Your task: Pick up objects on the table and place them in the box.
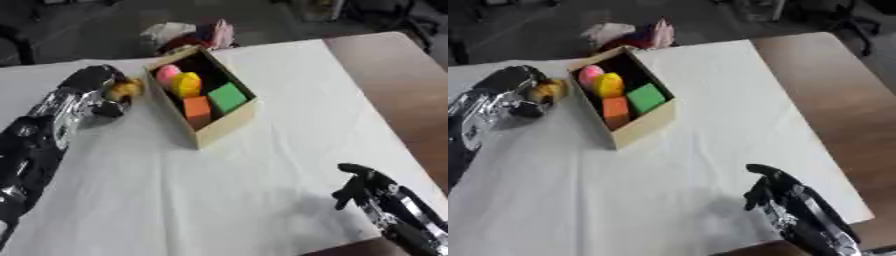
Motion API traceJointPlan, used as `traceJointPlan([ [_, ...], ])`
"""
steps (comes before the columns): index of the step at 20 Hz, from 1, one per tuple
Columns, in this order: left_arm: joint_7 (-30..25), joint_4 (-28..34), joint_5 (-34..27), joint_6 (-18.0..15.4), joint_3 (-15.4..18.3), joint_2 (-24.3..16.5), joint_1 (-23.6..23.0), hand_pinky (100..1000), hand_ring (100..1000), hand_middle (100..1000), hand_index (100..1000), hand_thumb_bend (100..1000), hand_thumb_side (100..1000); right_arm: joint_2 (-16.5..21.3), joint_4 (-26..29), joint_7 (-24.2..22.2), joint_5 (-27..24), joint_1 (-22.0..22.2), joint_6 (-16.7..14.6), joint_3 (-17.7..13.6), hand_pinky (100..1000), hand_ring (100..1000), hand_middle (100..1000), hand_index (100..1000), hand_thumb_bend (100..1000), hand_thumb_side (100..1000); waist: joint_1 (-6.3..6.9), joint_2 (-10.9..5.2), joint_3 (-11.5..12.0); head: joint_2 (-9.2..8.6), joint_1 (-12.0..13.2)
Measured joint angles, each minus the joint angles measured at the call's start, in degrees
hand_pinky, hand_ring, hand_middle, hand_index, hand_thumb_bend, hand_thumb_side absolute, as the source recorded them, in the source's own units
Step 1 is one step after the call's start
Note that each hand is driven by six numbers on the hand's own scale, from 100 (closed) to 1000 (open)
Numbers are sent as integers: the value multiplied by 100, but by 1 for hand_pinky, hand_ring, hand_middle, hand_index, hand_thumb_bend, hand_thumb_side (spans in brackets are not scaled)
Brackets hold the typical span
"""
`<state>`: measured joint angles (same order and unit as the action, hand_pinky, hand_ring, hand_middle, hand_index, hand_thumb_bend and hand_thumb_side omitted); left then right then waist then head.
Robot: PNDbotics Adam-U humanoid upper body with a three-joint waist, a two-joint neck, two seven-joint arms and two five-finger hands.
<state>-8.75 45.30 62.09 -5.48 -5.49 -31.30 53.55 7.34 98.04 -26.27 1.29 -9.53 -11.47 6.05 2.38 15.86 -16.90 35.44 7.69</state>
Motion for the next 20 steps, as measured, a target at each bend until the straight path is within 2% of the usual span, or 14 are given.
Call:
traceJointPlan([
  [1,4,13,-14,-5,-6,-1,-1,560,444,435,627,100,270,0,0,0,0,0,0,0,717,515,489,875,100,573,-1,0,0,0,-3],
  [2,8,28,-31,-8,-17,-1,-2,555,417,390,596,100,249,0,0,0,0,0,0,0,717,513,488,873,100,573,-1,0,0,-1,-5],
  [7,270,460,-339,-271,-99,-107,274,562,418,389,594,100,237,3,0,3,4,57,-3,-6,717,512,489,873,100,569,26,-115,126,4,-46],
  [13,720,1431,-929,-808,-558,-203,296,581,446,410,618,100,227,17,-1,9,7,96,-8,-19,718,510,488,874,100,567,37,-136,134,15,-68],
  [17,529,2038,-1127,-830,-945,-191,209,592,465,435,638,100,239,24,-2,9,7,96,-9,-17,718,510,489,874,100,567,37,-142,109,23,-61],
  [20,258,2196,-1174,-801,-1159,-27,144,600,480,455,656,100,244,24,-2,3,7,92,-10,-2,718,509,489,874,100,564,33,-142,64,23,-35],
])
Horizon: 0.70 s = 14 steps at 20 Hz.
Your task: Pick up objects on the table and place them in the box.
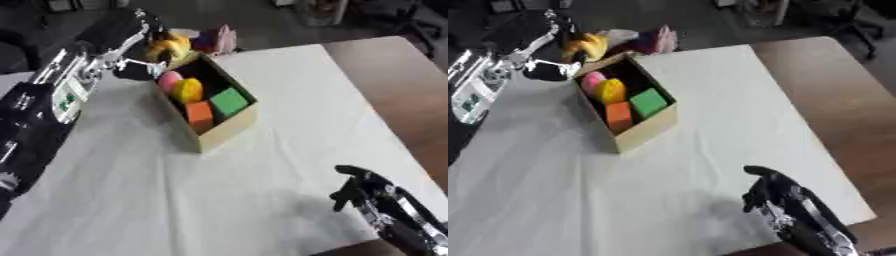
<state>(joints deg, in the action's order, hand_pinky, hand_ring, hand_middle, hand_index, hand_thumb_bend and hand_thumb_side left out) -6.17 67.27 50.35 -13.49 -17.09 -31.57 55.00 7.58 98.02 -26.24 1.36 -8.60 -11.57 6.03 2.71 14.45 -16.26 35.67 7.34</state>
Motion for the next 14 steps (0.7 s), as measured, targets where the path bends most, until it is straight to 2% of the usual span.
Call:
traceJointPlan([
  [3,-285,-46,64,-5,-105,258,-4,609,497,477,680,100,247,0,0,-4,0,-17,1,2,718,508,489,874,100,564,-3,0,-7,0,11],
  [7,-430,-201,244,48,-106,441,-9,657,571,572,793,102,257,-1,0,-13,-1,-26,8,2,718,507,488,874,100,562,-9,0,-12,0,16],
  [11,-393,-302,481,102,-101,470,-74,702,666,703,872,255,274,-2,0,-14,-1,-27,9,2,718,506,488,874,100,559,-22,0,0,0,15],
  [14,-286,-300,616,149,-39,452,-145,727,715,771,904,261,264,-2,0,-14,-1,-27,9,2,718,505,488,873,100,558,-24,-1,15,0,8],
])
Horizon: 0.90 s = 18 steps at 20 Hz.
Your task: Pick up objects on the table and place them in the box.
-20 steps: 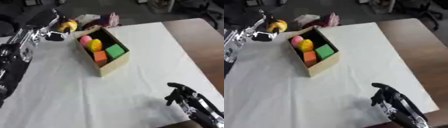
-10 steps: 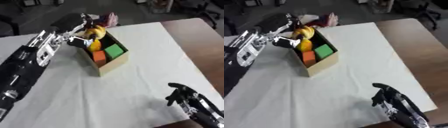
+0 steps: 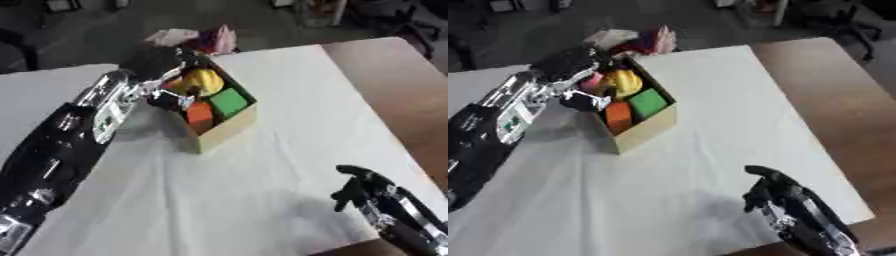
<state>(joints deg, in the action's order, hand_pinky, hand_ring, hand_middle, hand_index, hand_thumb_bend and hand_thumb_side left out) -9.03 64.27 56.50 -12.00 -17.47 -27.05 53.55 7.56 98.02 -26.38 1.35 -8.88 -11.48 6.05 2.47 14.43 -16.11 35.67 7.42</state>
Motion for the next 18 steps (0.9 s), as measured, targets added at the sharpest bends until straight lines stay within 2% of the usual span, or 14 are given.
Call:
traceJointPlan([
  [2,58,2,7,41,73,-47,-59,729,719,780,907,238,260,0,0,0,0,0,0,-1,718,505,488,873,100,559,-7,-1,22,-1,-12],
  [4,97,27,-44,80,150,-116,-131,728,717,783,905,167,265,0,0,0,0,0,0,-2,718,504,488,873,100,557,-13,-1,43,-2,-30],
  [5,128,89,-97,89,186,-161,-185,719,690,751,893,100,226,0,0,1,0,0,-1,-2,718,504,488,873,100,556,-13,-1,53,-4,-43],
  [10,487,730,-524,-42,407,-467,-687,714,636,674,856,100,255,2,0,24,0,11,-10,-42,717,503,489,874,100,559,-6,-1,163,-23,-77],
  [13,775,1203,-823,-286,555,-577,-1144,701,611,640,837,100,304,31,1,64,0,45,-5,-81,716,502,489,874,100,564,26,-7,285,-24,-93],
  [18,1276,2029,-1325,-759,905,-539,-1954,687,586,610,819,100,415,104,2,173,17,90,-6,-186,716,500,489,874,100,558,39,-10,554,-25,-149],
])
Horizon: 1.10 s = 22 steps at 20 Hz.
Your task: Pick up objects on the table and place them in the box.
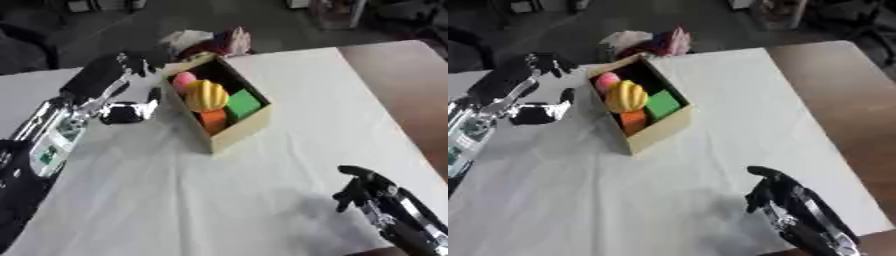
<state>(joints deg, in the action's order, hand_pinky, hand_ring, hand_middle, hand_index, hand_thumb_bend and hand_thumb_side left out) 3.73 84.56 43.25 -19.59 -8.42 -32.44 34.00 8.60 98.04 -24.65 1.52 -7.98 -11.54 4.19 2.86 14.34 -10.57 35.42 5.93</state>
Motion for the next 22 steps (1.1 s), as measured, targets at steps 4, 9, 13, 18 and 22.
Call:
traceJointPlan([
  [4,397,627,-399,25,295,393,-635,680,571,592,804,100,505,26,13,91,31,-1,-10,-84,715,499,489,875,100,544,-31,16,202,-2,-43],
  [9,655,981,-897,436,530,1145,-1432,673,549,569,788,100,616,26,19,159,33,40,-17,-135,712,497,488,877,100,535,-81,-33,349,82,42],
  [13,603,1158,-1285,818,590,1760,-2060,671,543,563,782,100,675,26,22,166,28,98,-24,-132,710,495,487,878,100,528,-106,-162,358,292,225],
  [18,375,1725,-1757,1231,458,2265,-2794,671,542,561,778,100,714,26,25,172,-26,158,-31,-126,706,491,486,879,100,536,-123,-221,348,491,411],
  [22,171,2118,-2161,1479,379,2364,-3020,670,540,559,776,100,735,27,25,176,-48,198,-32,-112,704,489,485,879,100,534,-125,-237,326,591,496],
])
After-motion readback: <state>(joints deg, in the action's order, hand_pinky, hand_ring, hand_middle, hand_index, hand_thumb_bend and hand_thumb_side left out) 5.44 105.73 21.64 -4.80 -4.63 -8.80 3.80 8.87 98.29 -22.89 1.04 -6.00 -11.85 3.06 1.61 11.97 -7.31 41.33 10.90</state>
